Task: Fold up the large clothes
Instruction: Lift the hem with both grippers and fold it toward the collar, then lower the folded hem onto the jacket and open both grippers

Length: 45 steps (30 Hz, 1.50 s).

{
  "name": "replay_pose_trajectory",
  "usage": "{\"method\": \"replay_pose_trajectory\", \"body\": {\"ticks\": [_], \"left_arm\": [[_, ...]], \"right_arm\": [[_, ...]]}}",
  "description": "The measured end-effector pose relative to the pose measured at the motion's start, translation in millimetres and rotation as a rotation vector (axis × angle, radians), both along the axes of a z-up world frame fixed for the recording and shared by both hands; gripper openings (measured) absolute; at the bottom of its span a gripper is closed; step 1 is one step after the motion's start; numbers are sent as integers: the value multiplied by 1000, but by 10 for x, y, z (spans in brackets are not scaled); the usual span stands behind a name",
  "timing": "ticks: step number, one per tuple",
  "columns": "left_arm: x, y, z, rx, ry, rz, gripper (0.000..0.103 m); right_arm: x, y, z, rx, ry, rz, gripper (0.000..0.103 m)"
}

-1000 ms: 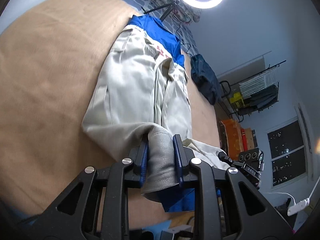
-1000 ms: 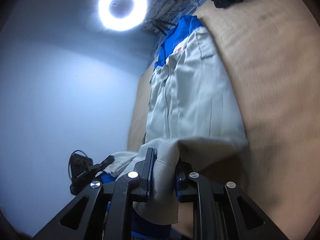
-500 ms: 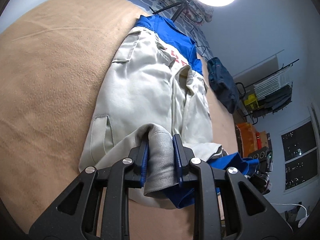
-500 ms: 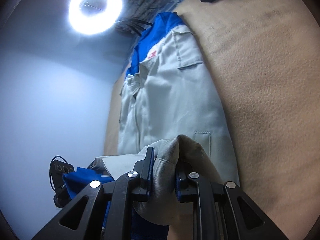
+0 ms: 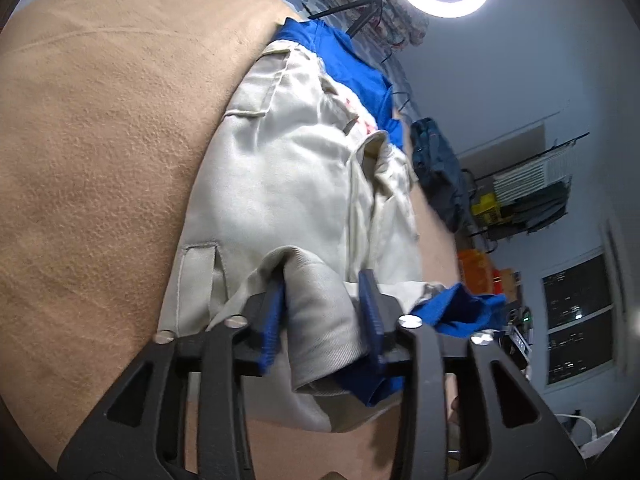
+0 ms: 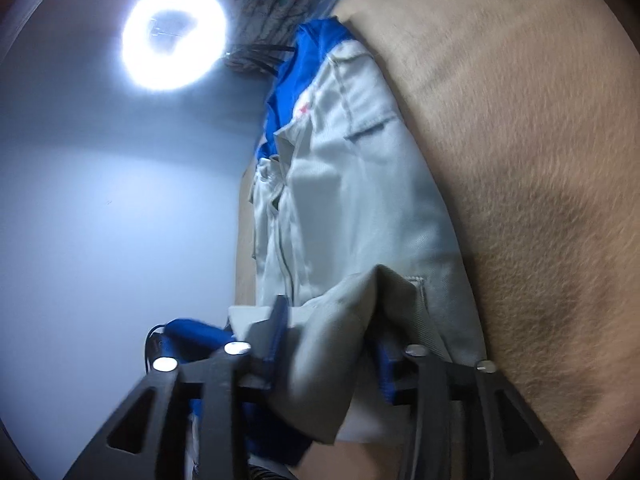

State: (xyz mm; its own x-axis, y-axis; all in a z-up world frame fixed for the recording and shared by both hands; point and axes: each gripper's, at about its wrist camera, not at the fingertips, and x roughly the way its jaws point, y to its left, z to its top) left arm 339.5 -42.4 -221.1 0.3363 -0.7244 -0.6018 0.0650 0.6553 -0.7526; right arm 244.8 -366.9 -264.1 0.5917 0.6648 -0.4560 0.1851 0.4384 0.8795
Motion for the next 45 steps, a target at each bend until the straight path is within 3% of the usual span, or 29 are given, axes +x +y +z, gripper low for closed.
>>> {"method": "replay_pose_trajectory", "body": {"ticks": [1,2,4,6,11,14,20,29,34,36,40,45], "left_arm": [[3,44,27,-23,-7,16,61],[-3,118,72,-51,-27,46,67],[8,221,127,-79,-46,68,67],[14,318,194,-100,-70,76,67],[-91,416,246,78,-133,26,65],[-142,372,142,138,-114,-37,48],[-197,51,37,270,-134,-136,47],[-34,-180,-44,296,-133,-214,47],[68,-262,-32,310,-159,-262,49],[113,-303,-52,321,-161,-275,49],[188,-340,-129,317,-152,-286,49],[207,-359,-152,295,-151,-288,46]], "right_arm": [[-9,-23,24,18,-8,-1,75],[-25,-72,52,67,-26,-4,78],[-66,-181,82,169,-63,-19,78],[-144,-310,165,187,-111,-51,77],[-284,-282,293,-71,-114,29,59],[-391,-186,192,-178,-84,107,49],[-403,46,142,-300,-75,206,46],[-392,168,239,-385,-103,265,47],[-293,226,399,-507,-142,287,64],[-223,224,460,-551,-176,301,66],[-78,238,447,-555,-212,327,67],[57,304,270,-557,-192,366,66]]}}
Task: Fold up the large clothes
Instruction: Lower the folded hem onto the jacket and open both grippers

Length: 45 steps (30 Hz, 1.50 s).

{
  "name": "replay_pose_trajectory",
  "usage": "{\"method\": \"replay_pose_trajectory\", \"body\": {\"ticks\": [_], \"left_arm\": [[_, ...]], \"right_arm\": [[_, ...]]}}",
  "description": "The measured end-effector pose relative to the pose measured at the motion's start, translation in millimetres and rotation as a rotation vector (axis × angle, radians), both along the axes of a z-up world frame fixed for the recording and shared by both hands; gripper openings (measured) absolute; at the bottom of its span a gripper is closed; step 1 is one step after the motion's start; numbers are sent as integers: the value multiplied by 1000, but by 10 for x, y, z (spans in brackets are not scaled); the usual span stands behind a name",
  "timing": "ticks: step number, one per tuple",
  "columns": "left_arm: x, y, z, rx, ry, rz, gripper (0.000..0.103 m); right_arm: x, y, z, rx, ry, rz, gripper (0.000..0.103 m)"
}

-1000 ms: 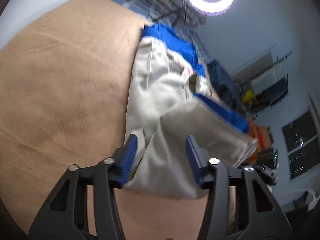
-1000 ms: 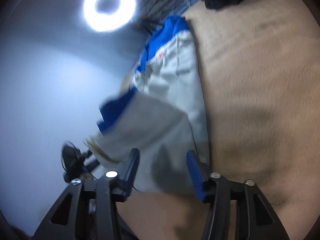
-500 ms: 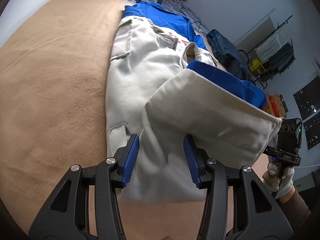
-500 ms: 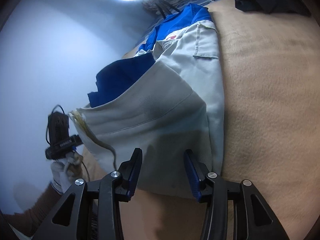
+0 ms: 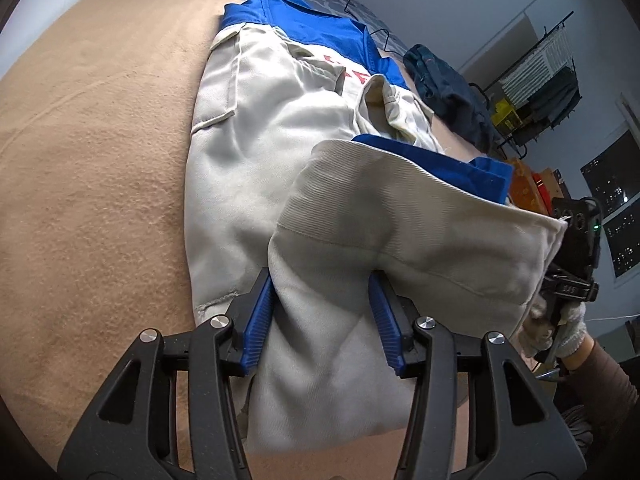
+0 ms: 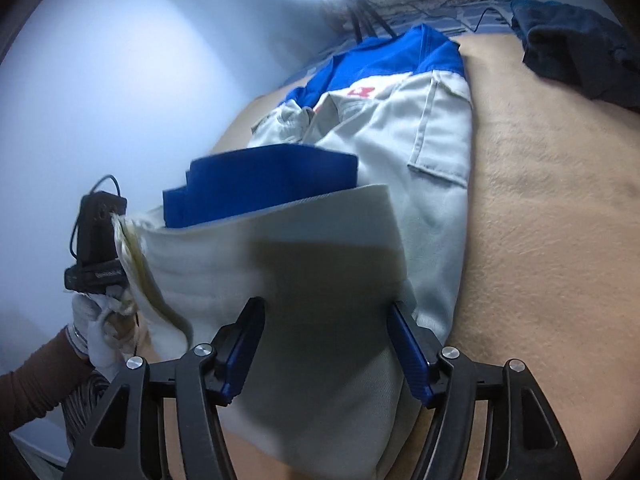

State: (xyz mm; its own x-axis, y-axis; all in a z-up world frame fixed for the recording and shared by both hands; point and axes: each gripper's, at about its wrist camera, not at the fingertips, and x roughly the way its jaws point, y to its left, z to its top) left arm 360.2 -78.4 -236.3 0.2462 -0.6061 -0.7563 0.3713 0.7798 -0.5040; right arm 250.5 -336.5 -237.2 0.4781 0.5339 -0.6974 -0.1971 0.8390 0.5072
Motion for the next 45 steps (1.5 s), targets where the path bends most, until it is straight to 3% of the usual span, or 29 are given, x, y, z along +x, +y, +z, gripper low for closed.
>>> {"method": "replay_pose_trajectory", "body": {"ticks": [7,9,11,13,17,20,23,26,27,29,30,32,37,39,40,43,45], "left_arm": [[-84,-31,117,14,-47,-7,20],[-113,-12,153,14,-60,1,13],[-150,12,199,3,-63,22,8],[-197,62,254,-17,-60,51,7],[-288,330,305,-86,-9,173,6],[-241,425,177,-39,21,244,6],[-157,417,55,-32,39,246,6],[-159,356,114,0,-3,210,6],[-155,351,110,3,0,209,6],[-136,366,85,-10,17,216,6],[-129,365,73,-16,24,218,6],[-121,363,65,-15,23,212,6],[-117,359,64,-15,22,204,6],[-116,343,69,-16,23,203,6],[-121,331,86,-19,22,202,6],[-152,324,207,-49,8,193,6],[-157,313,254,-8,-12,188,6]], "right_arm": [[-16,-174,-89,120,30,-30,54],[-50,-192,-114,136,42,-31,45],[-82,-160,-124,137,56,-14,16],[-113,-100,-114,139,69,3,1],[-229,40,43,128,37,46,0],[-256,-62,93,122,26,-6,0],[-203,-310,-59,95,78,-147,0],[-228,-444,-68,144,71,-171,5],[-225,-453,-27,172,63,-151,9],[-241,-422,54,179,26,-120,52],[-240,-389,85,164,10,-113,56],[-204,-323,44,147,34,-85,50],[-252,-273,-141,71,101,-83,49],[-274,-241,-139,80,97,-63,26],[-298,-206,-117,73,93,-49,10],[-409,-115,31,8,35,-37,3],[-532,-113,194,-30,-17,-43,2]]}}
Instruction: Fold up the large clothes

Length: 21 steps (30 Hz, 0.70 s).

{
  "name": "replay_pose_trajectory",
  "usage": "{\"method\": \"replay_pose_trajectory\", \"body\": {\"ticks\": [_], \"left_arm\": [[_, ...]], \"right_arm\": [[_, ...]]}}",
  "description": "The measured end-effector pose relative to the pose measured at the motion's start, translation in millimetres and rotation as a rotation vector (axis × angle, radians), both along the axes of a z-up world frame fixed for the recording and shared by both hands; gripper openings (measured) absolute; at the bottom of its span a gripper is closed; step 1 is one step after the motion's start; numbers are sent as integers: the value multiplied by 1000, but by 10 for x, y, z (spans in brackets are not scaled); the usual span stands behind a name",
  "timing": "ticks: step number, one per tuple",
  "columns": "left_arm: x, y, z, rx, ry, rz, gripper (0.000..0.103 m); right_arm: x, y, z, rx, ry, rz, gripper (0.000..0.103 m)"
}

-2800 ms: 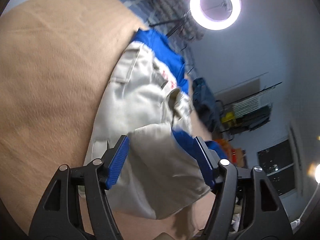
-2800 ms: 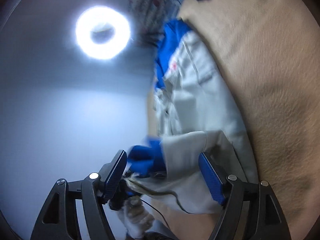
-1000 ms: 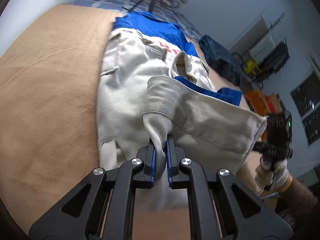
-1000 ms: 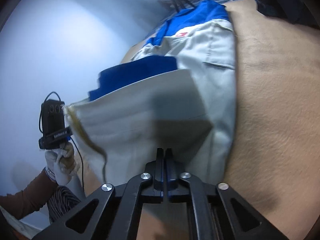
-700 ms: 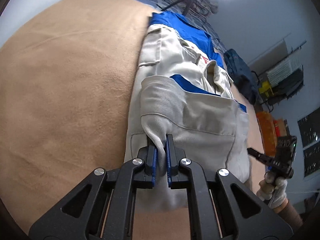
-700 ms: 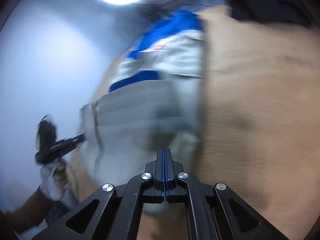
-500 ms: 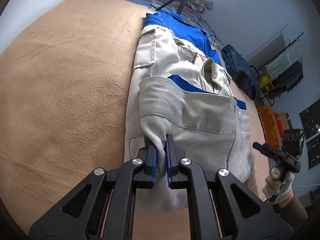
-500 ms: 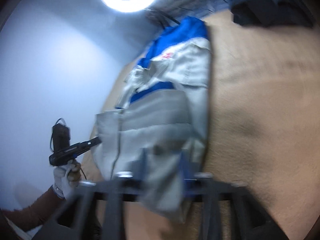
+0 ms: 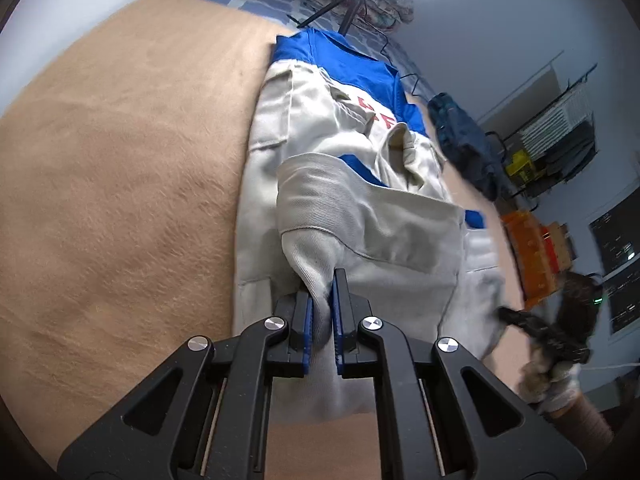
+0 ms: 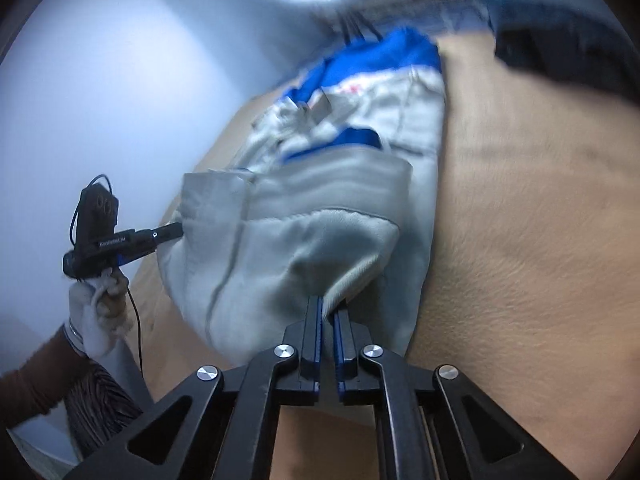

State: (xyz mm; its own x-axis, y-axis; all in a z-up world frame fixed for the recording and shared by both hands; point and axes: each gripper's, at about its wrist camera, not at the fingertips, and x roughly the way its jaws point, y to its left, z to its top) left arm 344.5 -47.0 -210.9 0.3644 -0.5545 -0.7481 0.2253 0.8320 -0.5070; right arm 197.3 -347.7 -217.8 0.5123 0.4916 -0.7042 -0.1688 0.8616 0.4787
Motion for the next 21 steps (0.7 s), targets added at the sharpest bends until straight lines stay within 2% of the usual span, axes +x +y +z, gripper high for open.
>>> {"method": "replay_pose_trajectory", "body": {"ticks": [3,6,8,9,10,13,15,17,19,21], "left_arm": [[68,-60,-193,58,44,-5,7],[94,-95,-256,95,43,-12,20],[82,-11,-182,91,42,17,34],[62,25,-134,112,25,40,35],[20,71,-68,133,-7,68,36],[-141,135,203,162,-127,94,36],[-213,43,324,185,-200,64,36],[-235,-182,362,246,-270,6,36],[-187,-349,310,283,-276,-17,36],[-121,-442,222,282,-245,-24,36]], "right_arm": [[-35,-95,-49,-8,24,-22,0],[32,-57,-328,-74,134,-69,2],[54,-37,-274,-93,138,-69,12],[59,-46,-227,-102,134,-73,20],[47,-78,-129,-121,102,-92,31],[22,-93,102,-169,3,-131,32],[35,31,228,-174,-69,-99,32],[88,248,278,-221,-113,-53,32],[209,471,305,-277,-155,-18,32],[317,627,315,-301,-185,4,32]]}}
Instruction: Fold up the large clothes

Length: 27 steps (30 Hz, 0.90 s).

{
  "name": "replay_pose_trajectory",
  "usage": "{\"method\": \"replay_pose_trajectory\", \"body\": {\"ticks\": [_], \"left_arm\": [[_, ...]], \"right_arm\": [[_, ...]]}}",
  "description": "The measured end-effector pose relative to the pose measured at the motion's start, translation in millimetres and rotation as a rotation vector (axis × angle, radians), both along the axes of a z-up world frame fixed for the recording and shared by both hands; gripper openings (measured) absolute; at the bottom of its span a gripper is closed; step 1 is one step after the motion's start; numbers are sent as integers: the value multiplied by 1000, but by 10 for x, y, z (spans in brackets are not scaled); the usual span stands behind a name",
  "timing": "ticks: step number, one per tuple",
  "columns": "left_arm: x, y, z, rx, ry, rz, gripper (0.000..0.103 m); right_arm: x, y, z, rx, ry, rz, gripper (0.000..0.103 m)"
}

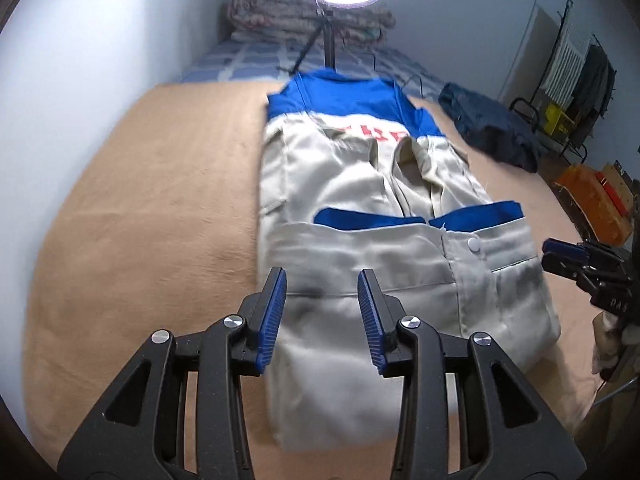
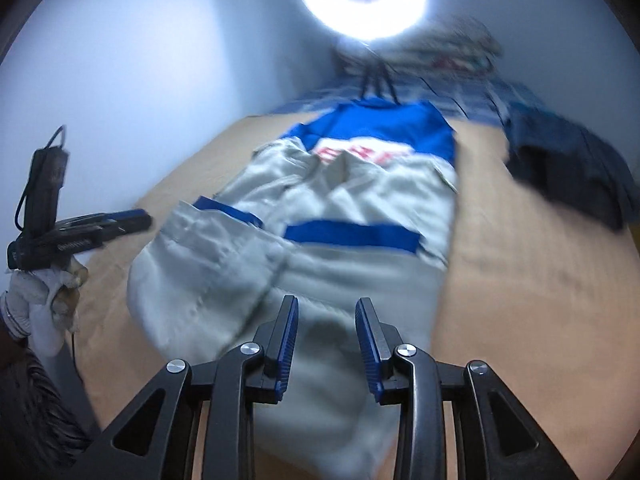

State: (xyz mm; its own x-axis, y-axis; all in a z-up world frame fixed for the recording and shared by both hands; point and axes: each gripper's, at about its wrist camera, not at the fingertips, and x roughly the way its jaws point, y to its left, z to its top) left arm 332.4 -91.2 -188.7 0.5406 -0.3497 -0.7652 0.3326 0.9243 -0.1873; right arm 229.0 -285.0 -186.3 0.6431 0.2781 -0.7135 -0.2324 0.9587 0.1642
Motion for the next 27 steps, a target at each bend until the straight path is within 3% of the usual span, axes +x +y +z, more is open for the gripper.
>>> {"method": "replay_pose_trajectory", "body": {"ticks": [4,6,9,13,17,21,27], "left_arm": [[193,-115,-148,72,0,6,36],[301,-107,-241,73,28,0,36],[407,-35,-437,59,97,4,44],[387,-136,-517,119,59,-29,44],[410,-101,-520,87,69,-31,45],[357,29,-271,57,60,-19,44],[117,315,449,-35,-44,25,44]], "right_arm": [[267,188,-131,-81,24,3,31],[404,178,-225,-117,54,-30,28],[550,65,-412,-93,125,-72,26],[575,48,-568,-92,135,-65,26],[650,13,-573,-69,167,-67,26],[642,-1,-401,-83,191,-96,27],[193,-48,240,-60,88,-158,35]]}}
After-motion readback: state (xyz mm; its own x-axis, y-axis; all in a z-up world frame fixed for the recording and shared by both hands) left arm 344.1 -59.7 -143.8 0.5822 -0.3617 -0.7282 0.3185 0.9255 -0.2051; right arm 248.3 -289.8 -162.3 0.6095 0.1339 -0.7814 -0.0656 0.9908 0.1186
